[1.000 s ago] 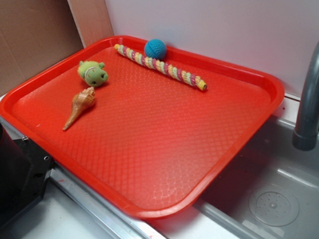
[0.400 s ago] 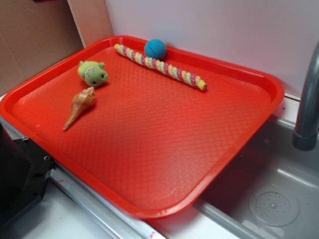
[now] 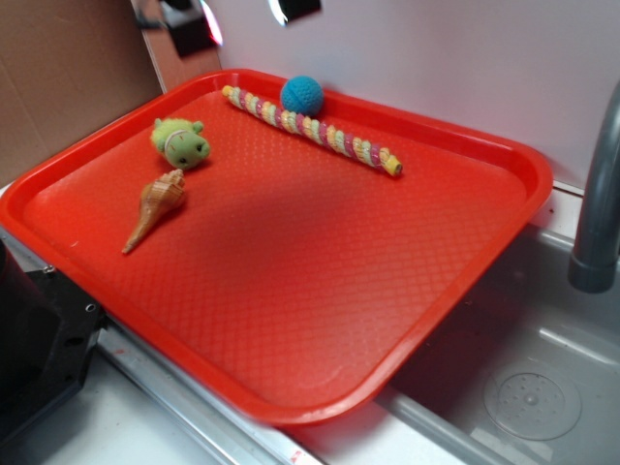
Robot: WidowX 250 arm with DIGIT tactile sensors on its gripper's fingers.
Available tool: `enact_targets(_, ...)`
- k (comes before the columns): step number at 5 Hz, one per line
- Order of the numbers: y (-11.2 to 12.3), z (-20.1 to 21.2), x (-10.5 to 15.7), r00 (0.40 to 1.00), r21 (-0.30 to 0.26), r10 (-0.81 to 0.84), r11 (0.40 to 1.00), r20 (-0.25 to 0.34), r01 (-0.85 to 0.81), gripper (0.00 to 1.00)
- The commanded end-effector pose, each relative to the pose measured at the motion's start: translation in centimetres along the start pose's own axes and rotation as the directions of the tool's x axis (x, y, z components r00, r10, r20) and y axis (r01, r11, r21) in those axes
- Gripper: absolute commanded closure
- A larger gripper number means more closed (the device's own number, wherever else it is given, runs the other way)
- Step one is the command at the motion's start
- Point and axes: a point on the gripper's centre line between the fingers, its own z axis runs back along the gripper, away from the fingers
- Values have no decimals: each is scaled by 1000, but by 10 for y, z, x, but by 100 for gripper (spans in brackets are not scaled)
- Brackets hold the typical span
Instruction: Grab the multicolored rope.
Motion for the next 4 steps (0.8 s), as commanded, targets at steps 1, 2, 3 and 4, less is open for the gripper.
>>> enact_targets(1, -14, -41, 23, 987, 12, 159, 987, 13, -159, 0)
enact_targets(2, -19, -64, 27, 981, 43, 194, 980, 13, -194, 0)
enact_targets(3, -24, -83, 29, 980, 70, 200, 977, 10, -201, 0)
enact_targets(4, -29, -97, 30, 982, 107, 191, 976, 8, -191, 0)
